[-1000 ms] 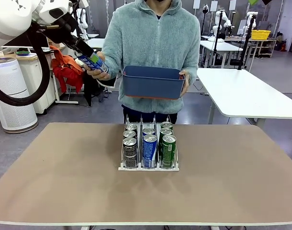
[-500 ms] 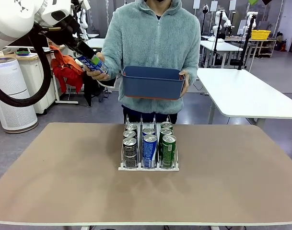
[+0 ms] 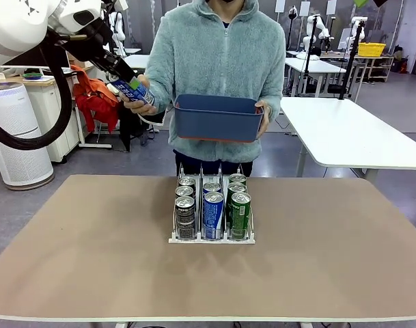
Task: Fill the beverage cans into the dispenser.
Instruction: Pick up the Ionic drink handed by the human, then place the picked Ionic drink in the line of the Automatic Can Dispenser with the same cans.
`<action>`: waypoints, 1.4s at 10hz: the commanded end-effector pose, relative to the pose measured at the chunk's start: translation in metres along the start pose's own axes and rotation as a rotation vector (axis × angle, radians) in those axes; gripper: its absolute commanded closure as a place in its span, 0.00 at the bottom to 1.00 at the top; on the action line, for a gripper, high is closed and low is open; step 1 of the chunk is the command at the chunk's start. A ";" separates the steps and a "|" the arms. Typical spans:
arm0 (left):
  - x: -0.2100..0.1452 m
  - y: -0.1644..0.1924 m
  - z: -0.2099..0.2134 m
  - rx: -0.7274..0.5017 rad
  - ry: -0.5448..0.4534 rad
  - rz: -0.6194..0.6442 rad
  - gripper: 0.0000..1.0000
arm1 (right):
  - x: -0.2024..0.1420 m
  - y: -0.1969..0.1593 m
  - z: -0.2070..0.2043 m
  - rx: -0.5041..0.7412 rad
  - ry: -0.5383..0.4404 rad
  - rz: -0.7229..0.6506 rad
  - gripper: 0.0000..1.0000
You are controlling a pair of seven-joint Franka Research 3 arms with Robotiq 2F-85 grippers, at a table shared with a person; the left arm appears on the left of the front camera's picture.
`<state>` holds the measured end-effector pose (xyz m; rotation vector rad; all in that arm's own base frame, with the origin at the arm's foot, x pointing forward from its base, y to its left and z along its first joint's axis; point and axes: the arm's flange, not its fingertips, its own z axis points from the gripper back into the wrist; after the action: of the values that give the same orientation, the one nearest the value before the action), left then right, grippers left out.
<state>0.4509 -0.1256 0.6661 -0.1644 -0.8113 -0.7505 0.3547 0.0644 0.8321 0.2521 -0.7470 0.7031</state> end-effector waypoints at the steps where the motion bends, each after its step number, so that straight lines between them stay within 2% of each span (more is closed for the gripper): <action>1: -0.006 -0.008 0.009 0.022 0.044 0.027 0.98 | -0.001 0.001 0.000 -0.003 0.001 0.001 0.00; 2: -0.007 -0.009 0.010 0.022 0.051 0.026 1.00 | -0.001 0.001 0.000 -0.003 0.001 0.001 0.00; 14: 0.000 -0.006 0.007 0.023 0.028 0.005 1.00 | -0.001 0.001 0.000 -0.003 0.001 0.001 0.00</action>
<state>0.4435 -0.1272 0.6704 -0.1365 -0.7921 -0.7357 0.3547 0.0644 0.8321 0.2521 -0.7470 0.7031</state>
